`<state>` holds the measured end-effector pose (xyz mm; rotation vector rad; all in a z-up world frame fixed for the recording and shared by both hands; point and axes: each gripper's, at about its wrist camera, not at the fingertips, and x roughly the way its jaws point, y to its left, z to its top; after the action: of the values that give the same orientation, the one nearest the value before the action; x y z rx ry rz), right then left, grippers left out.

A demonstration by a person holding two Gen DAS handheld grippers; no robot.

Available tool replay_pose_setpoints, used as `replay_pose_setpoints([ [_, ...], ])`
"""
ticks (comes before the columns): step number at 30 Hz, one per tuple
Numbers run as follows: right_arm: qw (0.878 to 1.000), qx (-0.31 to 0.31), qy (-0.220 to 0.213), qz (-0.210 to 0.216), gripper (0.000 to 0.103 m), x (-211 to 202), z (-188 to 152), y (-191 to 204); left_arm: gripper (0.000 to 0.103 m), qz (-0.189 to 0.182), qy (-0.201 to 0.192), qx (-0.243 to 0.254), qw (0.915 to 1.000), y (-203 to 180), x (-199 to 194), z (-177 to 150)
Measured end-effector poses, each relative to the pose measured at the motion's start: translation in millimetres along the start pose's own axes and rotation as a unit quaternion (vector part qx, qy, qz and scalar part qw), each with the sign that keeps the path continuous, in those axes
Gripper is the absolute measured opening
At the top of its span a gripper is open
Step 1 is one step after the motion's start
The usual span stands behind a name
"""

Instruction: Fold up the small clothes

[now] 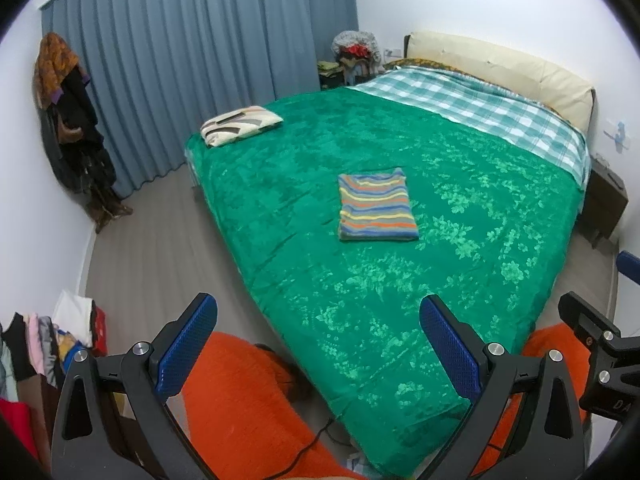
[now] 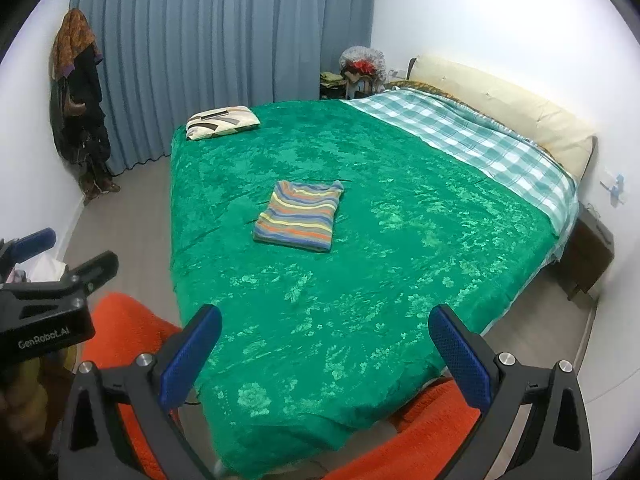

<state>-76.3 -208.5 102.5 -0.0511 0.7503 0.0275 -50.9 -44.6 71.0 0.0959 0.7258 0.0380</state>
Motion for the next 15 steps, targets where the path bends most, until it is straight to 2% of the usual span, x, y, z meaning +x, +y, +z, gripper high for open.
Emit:
replay_pose_setpoints([
  [15,1.000,-0.004,-0.002,-0.005,0.102,-9.9,-5.2,-0.2,0.102,0.006,-0.004,0.008,0.9999,-1.7,-9.0,0.9],
])
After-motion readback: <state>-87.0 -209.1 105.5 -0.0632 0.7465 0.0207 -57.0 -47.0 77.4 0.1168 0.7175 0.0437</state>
